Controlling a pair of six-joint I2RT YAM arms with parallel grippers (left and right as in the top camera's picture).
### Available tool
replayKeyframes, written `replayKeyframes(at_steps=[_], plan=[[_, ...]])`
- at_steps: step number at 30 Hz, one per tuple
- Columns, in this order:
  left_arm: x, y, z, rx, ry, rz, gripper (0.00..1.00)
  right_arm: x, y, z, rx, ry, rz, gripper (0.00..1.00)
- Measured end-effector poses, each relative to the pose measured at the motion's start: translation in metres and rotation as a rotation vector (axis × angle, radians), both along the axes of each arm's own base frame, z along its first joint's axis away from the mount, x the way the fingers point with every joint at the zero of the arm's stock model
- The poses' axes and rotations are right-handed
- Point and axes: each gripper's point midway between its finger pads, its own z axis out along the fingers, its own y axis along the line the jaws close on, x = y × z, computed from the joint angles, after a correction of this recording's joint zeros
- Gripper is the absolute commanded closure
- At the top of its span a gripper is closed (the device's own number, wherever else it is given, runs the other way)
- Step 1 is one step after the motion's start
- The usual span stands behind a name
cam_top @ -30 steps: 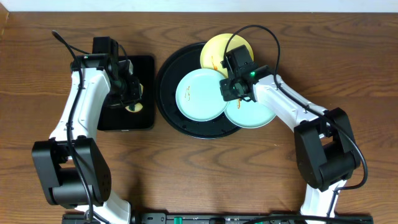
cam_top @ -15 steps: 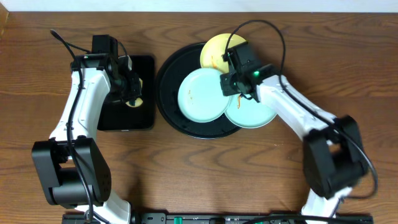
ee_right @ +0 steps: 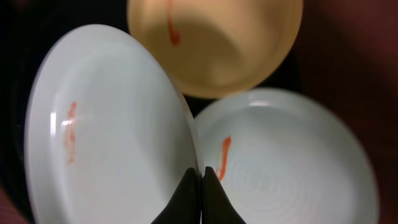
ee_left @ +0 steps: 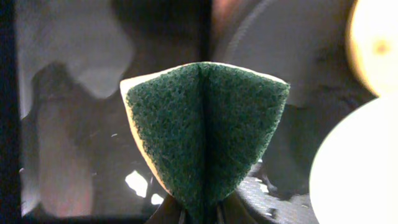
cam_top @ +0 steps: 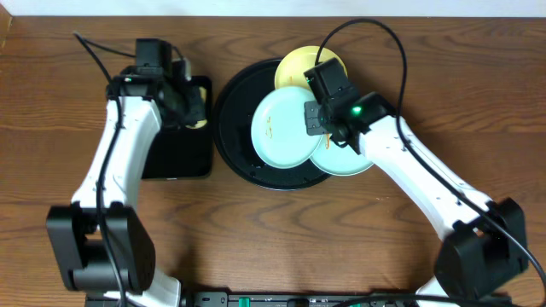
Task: Clean dirty plates on tray and stack at the side
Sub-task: 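Move the held sponge with the left gripper onto the pale green plate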
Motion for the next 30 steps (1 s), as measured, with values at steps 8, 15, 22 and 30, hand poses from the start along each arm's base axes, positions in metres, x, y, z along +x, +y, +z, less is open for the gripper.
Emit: replayKeyframes(at_steps=[8, 15, 22, 30], plan=[[-0.009, -0.058, 0.032, -0.037, -0.085, -0.094, 0.93, -0.002, 0.003, -0.033, 0.021, 0.092, -0.039, 0.99], [-0.025, -0.090, 0.002, -0.056, -0.048, -0.144, 0.93, -0.002, -0.002, -0.036, 0.052, 0.124, -0.062, 0.99], [-0.030, -0.105, -0.025, -0.075, -0.059, -0.160, 0.93, 0.005, 0.000, -0.042, 0.120, 0.117, -0.056, 0.99], [-0.022, -0.111, -0.022, -0.088, -0.105, -0.167, 0.93, 0.024, 0.003, -0.046, 0.236, 0.061, 0.037, 0.99]])
